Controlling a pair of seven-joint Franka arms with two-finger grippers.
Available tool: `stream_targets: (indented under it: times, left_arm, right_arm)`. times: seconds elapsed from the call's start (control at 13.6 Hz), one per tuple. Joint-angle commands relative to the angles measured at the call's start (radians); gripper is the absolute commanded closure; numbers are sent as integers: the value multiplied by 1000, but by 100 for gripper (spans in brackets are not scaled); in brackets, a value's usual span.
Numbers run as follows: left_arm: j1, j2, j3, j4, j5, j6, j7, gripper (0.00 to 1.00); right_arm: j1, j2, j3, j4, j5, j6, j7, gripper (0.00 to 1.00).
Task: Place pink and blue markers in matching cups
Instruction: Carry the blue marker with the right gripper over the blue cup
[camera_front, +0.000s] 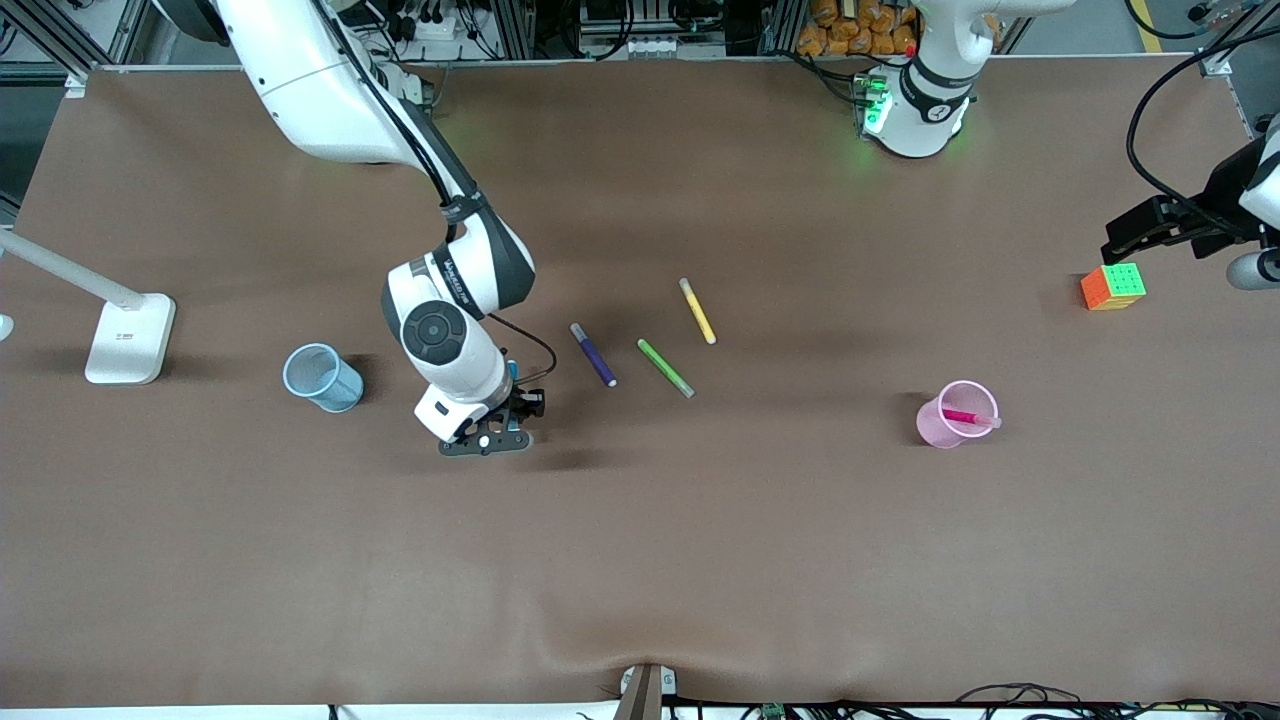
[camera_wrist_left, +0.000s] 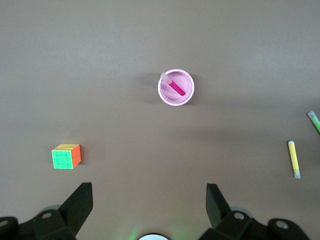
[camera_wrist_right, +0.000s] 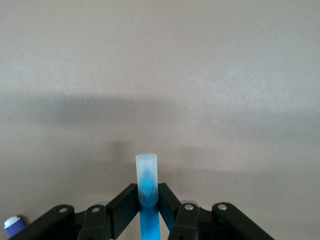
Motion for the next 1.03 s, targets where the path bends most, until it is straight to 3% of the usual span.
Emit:
stream_targets:
  times: [0.0, 0.81, 0.96]
  left_arm:
    - [-4, -21, 9, -9, -7, 6, 19, 0]
    - [-4, -15, 9, 23, -7, 0, 21, 0]
    - [-6, -13, 9, 23, -7, 0, 21, 0]
  right_arm:
    - [-43, -47, 11, -11, 4, -15, -112, 100]
    - [-264, -258, 14, -25, 4, -189, -675, 100]
    - [-316, -279, 14, -27, 47, -198, -829, 100]
